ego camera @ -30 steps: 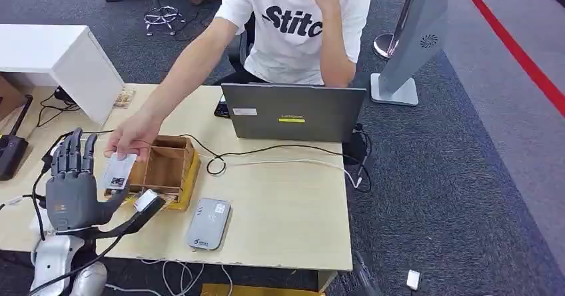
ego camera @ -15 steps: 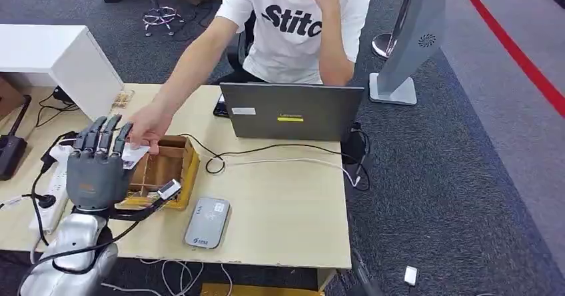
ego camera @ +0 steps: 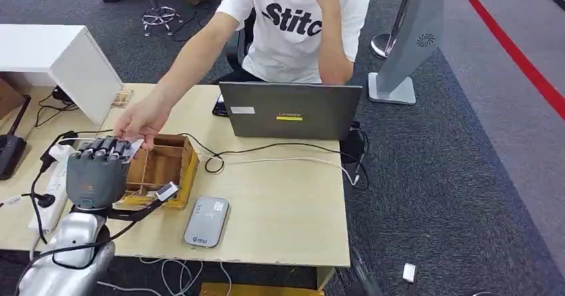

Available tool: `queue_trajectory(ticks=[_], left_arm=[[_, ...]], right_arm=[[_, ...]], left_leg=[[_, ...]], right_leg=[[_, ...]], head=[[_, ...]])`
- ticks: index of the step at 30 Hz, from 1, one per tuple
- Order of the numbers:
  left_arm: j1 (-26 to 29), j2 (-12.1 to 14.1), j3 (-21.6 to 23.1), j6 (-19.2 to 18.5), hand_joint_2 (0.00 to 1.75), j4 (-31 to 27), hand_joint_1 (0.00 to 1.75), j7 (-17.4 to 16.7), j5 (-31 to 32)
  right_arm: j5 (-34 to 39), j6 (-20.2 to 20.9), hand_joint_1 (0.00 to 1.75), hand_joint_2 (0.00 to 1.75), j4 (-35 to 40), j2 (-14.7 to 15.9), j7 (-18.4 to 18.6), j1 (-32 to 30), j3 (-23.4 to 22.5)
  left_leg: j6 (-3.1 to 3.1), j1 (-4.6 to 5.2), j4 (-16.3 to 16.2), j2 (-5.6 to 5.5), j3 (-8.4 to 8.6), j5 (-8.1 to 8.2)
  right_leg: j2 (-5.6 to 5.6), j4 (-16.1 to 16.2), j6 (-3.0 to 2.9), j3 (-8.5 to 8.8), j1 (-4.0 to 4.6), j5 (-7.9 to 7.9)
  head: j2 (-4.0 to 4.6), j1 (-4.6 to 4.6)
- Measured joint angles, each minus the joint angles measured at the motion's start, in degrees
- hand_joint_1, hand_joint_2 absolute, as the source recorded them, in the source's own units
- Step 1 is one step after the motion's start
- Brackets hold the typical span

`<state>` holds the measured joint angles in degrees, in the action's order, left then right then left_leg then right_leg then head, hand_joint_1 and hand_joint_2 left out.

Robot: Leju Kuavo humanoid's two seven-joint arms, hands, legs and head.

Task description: Pass the card to the sensor for recognition and then transmit it.

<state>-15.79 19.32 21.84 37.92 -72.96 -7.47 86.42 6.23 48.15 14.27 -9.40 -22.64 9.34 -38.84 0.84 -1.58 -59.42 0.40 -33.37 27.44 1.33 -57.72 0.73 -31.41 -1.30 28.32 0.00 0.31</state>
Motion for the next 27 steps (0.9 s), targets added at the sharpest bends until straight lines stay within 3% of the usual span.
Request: queue_trajectory(ticks=[4, 10, 16, 27], left_arm=[[2.1, -1.1, -0.4, 0.0, 1.75, -0.3, 1.75, 4.5, 0.0], [11.1, -6.4, -2.0, 0.2, 1.75, -6.6, 1.75, 14.4, 0.0], [16.6, -9.9, -1.2, 0.2, 1.75, -8.7, 1.75, 15.3, 0.0], [18.6, -11.3, 2.2, -0.7, 1.75, -6.6, 1.75, 14.4, 0.0]], right_arm=[[0.7, 0.0, 0.00, 1.75, 0.0, 0.0, -0.3, 0.0, 0.3], [2.6, 0.1, 0.00, 1.75, -0.2, 0.0, -1.4, -0.3, 0.7], [4.0, 0.1, 0.00, 1.75, -0.2, 0.0, -1.6, -0.4, 0.9], [4.7, 0.2, 0.00, 1.75, -0.2, 0.0, -1.9, -0.5, 1.1]], left_leg=[[-0.03, 0.01, 0.0, 0.01, -0.02, -0.02], [-0.05, 0.04, 0.0, 0.00, -0.18, 0.01], [-0.06, 0.04, 0.0, -0.05, -0.24, 0.00], [-0.11, 0.04, 0.0, -0.06, -0.29, -0.04]], right_leg=[[0.01, 0.0, 0.01, 0.00, 0.00, -0.01], [0.00, 0.0, 0.02, -0.15, -0.03, -0.01], [-0.09, 0.1, 0.02, -0.20, -0.02, 0.00], [-0.11, 0.1, 0.05, -0.19, -0.02, -0.03]], head=[[0.00, 0.00], [0.00, 0.00], [0.00, 0.00], [0.00, 0.00]])
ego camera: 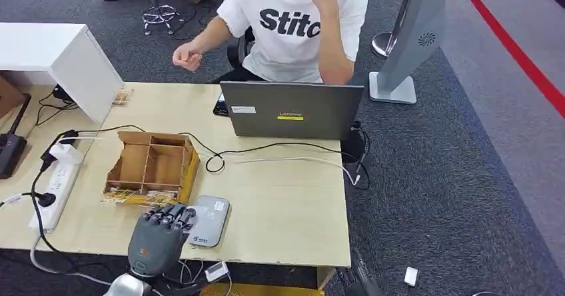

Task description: Pass the card to the sensor for recognition and then transmit it.

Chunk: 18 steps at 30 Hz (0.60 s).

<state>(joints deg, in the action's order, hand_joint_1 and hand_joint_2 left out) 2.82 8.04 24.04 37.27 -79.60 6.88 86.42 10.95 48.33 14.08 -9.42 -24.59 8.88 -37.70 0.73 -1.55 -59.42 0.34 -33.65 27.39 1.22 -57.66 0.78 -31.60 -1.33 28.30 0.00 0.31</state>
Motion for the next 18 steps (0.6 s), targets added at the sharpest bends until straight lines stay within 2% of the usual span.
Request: queue_trajectory(ticks=[8, 12, 18], left_arm=[[0.2, -0.7, 0.2, -0.3, 1.75, 3.5, 1.75, -1.0, 0.0], [0.0, -1.0, 0.2, -2.9, 1.75, 6.2, 1.75, -1.9, 0.0], [-0.7, -1.7, 0.2, -5.8, 1.75, 11.2, 1.75, -1.0, 0.0]], right_arm=[[0.0, 0.0, 0.00, 1.75, -0.1, 0.0, 0.0, 0.0, 0.5], [0.0, 0.0, 0.00, 1.75, -0.1, 0.0, 0.0, 0.0, 0.8], [0.0, 0.0, 0.00, 1.75, -0.1, 0.0, 0.1, 0.0, 1.1]], left_leg=[[0.00, 0.00, 0.0, 0.00, -0.01, 0.00], [0.00, 0.00, 0.0, 0.00, 0.00, 0.00], [0.00, 0.00, 0.0, 0.01, -0.02, 0.00]], right_leg=[[0.00, 0.0, 0.00, -0.01, 0.00, 0.00], [0.01, 0.0, 0.00, -0.02, 0.00, 0.00], [0.01, 0.0, 0.00, -0.04, 0.00, 0.00]], head=[[0.00, 0.00], [0.00, 0.00], [0.00, 0.00]])
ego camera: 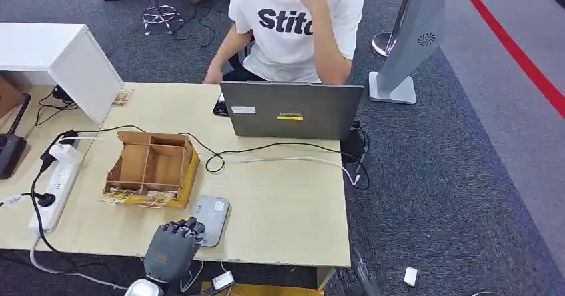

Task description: Pass the card to the sensor for recognition and then transmit it.

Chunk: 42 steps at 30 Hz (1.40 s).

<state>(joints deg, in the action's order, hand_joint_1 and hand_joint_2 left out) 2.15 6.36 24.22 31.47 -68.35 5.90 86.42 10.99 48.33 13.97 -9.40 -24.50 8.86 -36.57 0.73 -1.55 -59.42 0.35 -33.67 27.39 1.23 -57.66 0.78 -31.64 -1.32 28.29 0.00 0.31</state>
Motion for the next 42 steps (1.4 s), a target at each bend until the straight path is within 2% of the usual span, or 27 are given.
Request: queue_trajectory(ticks=[8, 18, 22, 25, 29, 32, 35, 42], left_arm=[[-1.2, -0.5, 0.0, -1.5, 1.75, 1.0, 1.75, -0.1, 0.0], [-1.4, -0.6, 0.0, -1.6, 1.75, 1.0, 1.75, -0.1, 0.0], [-1.8, -0.4, 0.6, -1.1, 1.75, 0.8, 1.75, -2.4, 0.0], [-2.9, 0.7, 2.3, -0.5, 1.75, -1.5, 1.75, -4.7, 0.0], [-5.4, 2.3, 2.8, -0.8, 1.75, -6.3, 1.75, -4.8, 0.0], [-7.7, 3.2, 1.8, -2.3, 1.75, -9.6, 1.75, -1.9, -0.2], [-10.7, 3.8, -1.1, -4.6, 1.75, -10.9, 1.75, 2.0, -2.6], [-13.1, 5.1, -8.2, -4.8, 1.75, -10.9, 1.75, 4.9, -5.8]], right_arm=[[0.1, 0.0, 0.00, 1.75, -0.1, 0.0, 0.2, 0.0, 0.1], [0.1, 0.0, 0.00, 1.75, -0.1, 0.0, 0.2, 0.0, 0.2], [0.1, 0.0, 0.00, 1.75, -0.1, 0.0, 0.2, 0.0, 0.2], [0.2, 0.0, 0.00, 1.75, -0.1, 0.0, 0.2, 0.0, 0.4], [0.4, 0.0, 0.00, 1.75, -0.1, 0.0, 0.3, 0.0, 0.7], [0.8, -0.1, 0.00, 1.75, -0.1, 0.0, 0.4, 0.0, 1.2], [0.8, -0.1, 0.00, 1.75, -0.1, 0.0, 0.5, 0.0, 1.5], [0.9, -0.1, 0.00, 1.75, -0.1, 0.0, 0.5, 0.0, 2.2]], left_leg=[[0.00, 0.00, 0.0, 0.00, 0.00, 0.00], [0.00, 0.00, 0.0, 0.00, -0.01, 0.00], [0.01, 0.00, 0.0, 0.00, 0.00, -0.01], [0.01, 0.00, 0.0, 0.00, 0.00, -0.02], [-0.01, -0.01, 0.0, 0.00, -0.01, -0.04], [0.01, -0.01, 0.0, 0.00, -0.01, -0.06], [0.02, -0.02, 0.0, 0.01, -0.01, -0.07], [0.05, -0.05, 0.0, 0.04, 0.00, -0.08]], right_leg=[[0.00, 0.0, 0.00, 0.00, 0.00, 0.00], [0.00, 0.0, 0.00, -0.01, 0.00, 0.00], [0.00, 0.0, 0.00, -0.02, 0.00, 0.00], [0.00, 0.0, 0.00, -0.02, 0.00, -0.01], [0.00, 0.0, 0.00, -0.02, 0.01, -0.02], [0.00, 0.0, 0.01, -0.02, 0.01, -0.03], [0.02, -0.1, -0.04, -0.02, 0.02, -0.07], [0.09, -0.1, -0.05, -0.08, 0.04, -0.07]], head=[[0.00, 0.00], [0.00, 0.00], [0.00, 0.00], [0.00, 0.00], [0.00, 0.02], [0.00, 0.00], [0.00, 0.02], [0.00, 0.00]])
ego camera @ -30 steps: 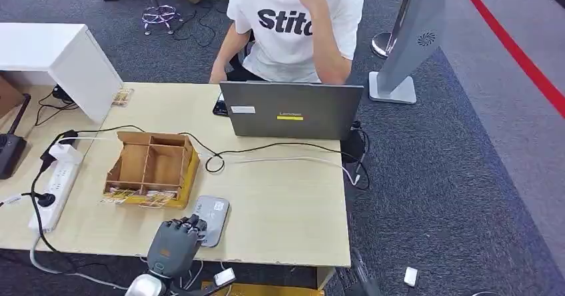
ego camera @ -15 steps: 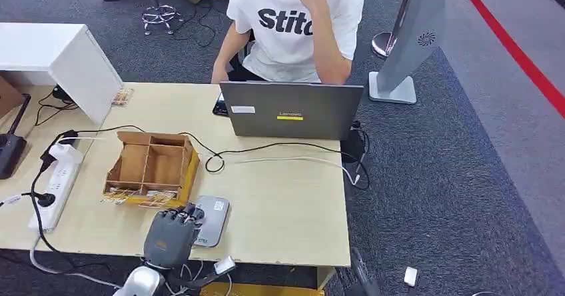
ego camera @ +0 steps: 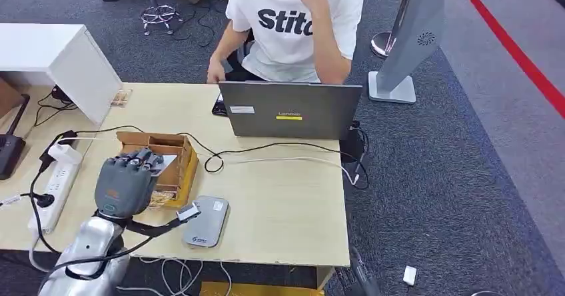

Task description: Pass the card to the sensor for recognition and then transmit it.

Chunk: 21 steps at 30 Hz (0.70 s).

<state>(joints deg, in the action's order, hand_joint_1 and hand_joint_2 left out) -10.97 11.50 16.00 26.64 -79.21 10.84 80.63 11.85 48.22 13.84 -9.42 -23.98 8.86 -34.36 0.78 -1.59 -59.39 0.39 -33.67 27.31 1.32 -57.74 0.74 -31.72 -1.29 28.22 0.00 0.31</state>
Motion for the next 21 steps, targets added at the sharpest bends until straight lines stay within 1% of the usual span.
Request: queue_trajectory(ticks=[6, 21], left_arm=[[0.0, 0.3, -2.1, 0.2, 1.75, 0.0, 1.75, 0.2, -0.1], [0.3, -0.1, -2.3, 0.3, 1.75, 0.0, 1.75, 0.2, 1.2]], right_arm=[[0.0, 0.0, 0.00, 1.75, 0.0, 0.0, -0.1, 0.0, 0.3], [0.1, -0.1, 0.00, 1.75, 0.0, 0.0, -0.3, 0.0, 0.5]], left_leg=[[0.00, 0.00, 0.0, 0.00, -0.04, 0.00], [0.00, 0.00, 0.0, 0.01, -0.06, 0.00]], right_leg=[[0.00, 0.0, 0.00, -0.03, 0.00, 0.00], [0.01, 0.0, 0.00, -0.06, 0.00, 0.00]], head=[[0.00, 0.00], [0.00, 0.02]])
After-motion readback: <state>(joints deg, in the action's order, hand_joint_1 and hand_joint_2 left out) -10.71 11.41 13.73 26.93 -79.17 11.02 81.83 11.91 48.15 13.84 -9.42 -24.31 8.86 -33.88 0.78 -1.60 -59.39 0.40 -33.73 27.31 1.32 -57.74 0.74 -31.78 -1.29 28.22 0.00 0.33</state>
